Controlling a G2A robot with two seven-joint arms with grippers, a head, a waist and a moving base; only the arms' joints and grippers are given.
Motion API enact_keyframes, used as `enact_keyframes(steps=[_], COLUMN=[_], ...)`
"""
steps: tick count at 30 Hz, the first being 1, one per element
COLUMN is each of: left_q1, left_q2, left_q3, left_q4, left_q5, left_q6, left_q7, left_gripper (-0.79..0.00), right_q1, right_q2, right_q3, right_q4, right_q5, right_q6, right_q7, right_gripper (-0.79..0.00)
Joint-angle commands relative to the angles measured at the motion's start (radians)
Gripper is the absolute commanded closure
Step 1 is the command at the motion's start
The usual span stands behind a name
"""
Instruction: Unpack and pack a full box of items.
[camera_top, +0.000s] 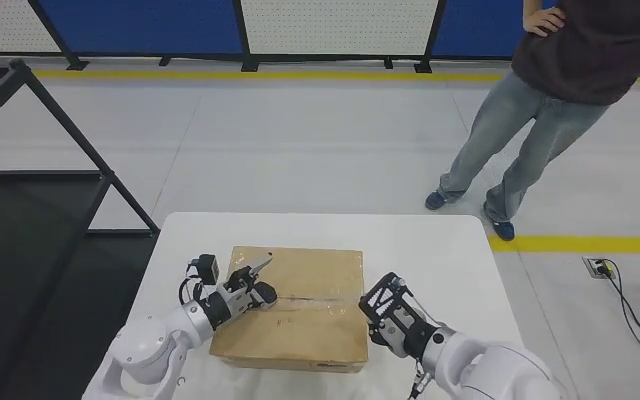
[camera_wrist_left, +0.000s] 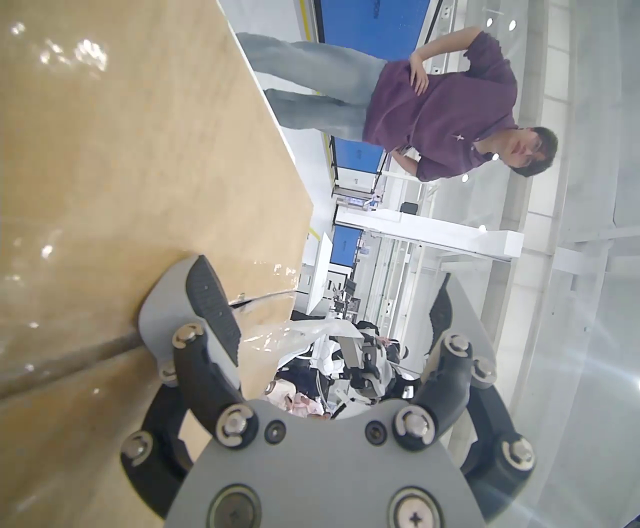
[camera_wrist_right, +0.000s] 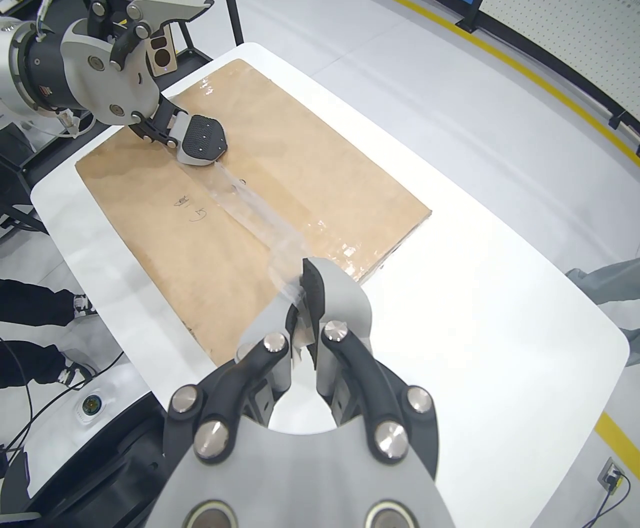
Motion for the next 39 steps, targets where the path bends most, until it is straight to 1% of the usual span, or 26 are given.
enact_keyframes(steps=[1, 12, 13, 14, 15, 16, 18, 19, 21, 22, 23, 24, 25, 35, 37, 39], left_q1=[-0.007, -0.038, -0.040, -0.042, -0.043, -0.045, -0.047, -0.048, -0.049, -0.050, -0.050, -0.050, -0.050, -0.048, -0.047, -0.046], left_q2=[-0.001, -0.005, -0.005, -0.005, -0.005, -0.006, -0.006, -0.006, -0.005, -0.005, -0.005, -0.005, -0.005, -0.003, -0.002, -0.002], left_q3=[0.010, 0.069, 0.074, 0.078, 0.081, 0.084, 0.088, 0.090, 0.091, 0.091, 0.092, 0.091, 0.091, 0.091, 0.091, 0.090], left_q4=[0.002, 0.005, 0.006, 0.007, 0.008, 0.009, 0.011, 0.012, 0.013, 0.014, 0.014, 0.015, 0.015, 0.016, 0.016, 0.016], left_q5=[0.000, 0.009, 0.011, 0.012, 0.013, 0.013, 0.014, 0.014, 0.013, 0.013, 0.012, 0.011, 0.010, 0.006, 0.005, 0.004], left_q6=[0.001, 0.006, 0.005, 0.004, 0.004, 0.004, 0.003, 0.003, 0.002, 0.002, 0.002, 0.001, 0.000, -0.007, -0.009, -0.010], left_q7=[0.003, 0.006, 0.007, 0.007, 0.007, 0.008, 0.010, 0.011, 0.011, 0.012, 0.012, 0.014, 0.014, 0.013, 0.012, 0.010], left_gripper=[-0.785, -0.785, -0.785, -0.785, -0.785, -0.785, -0.785, -0.785, -0.785, -0.785, -0.785, -0.785, -0.785, -0.785, -0.785, -0.785], right_q1=[0.003, 0.014, 0.015, 0.016, 0.017, 0.019, 0.025, 0.028, 0.034, 0.036, 0.038, 0.040, 0.040, 0.004, -0.009, -0.015], right_q2=[0.000, 0.003, 0.003, 0.003, 0.003, 0.003, 0.004, 0.004, 0.004, 0.004, 0.005, 0.005, 0.005, 0.014, 0.015, 0.018], right_q3=[0.002, 0.008, 0.008, 0.008, 0.009, 0.010, 0.012, 0.013, 0.016, 0.017, 0.019, 0.023, 0.026, 0.083, 0.103, 0.136], right_q4=[0.003, 0.016, 0.017, 0.019, 0.022, 0.026, 0.035, 0.039, 0.047, 0.051, 0.053, 0.055, 0.056, 0.028, 0.034, 0.061], right_q5=[0.004, 0.025, 0.027, 0.030, 0.034, 0.039, 0.052, 0.057, 0.063, 0.068, 0.073, 0.077, 0.080, 0.111, 0.185, 0.305], right_q6=[0.003, 0.008, 0.010, 0.011, 0.012, 0.012, 0.012, 0.011, 0.013, 0.015, 0.015, 0.016, 0.016, 0.032, 0.017, -0.014], right_q7=[0.003, 0.032, 0.036, 0.040, 0.044, 0.049, 0.056, 0.058, 0.061, 0.062, 0.063, 0.063, 0.063, 0.053, 0.049, 0.066], right_gripper=[0.000, 0.000, -0.049, -0.157, -0.203, -0.215, -0.268, -0.336, -0.422, -0.548, -0.653, -0.730, -0.785, -0.785, -0.785, -0.785])
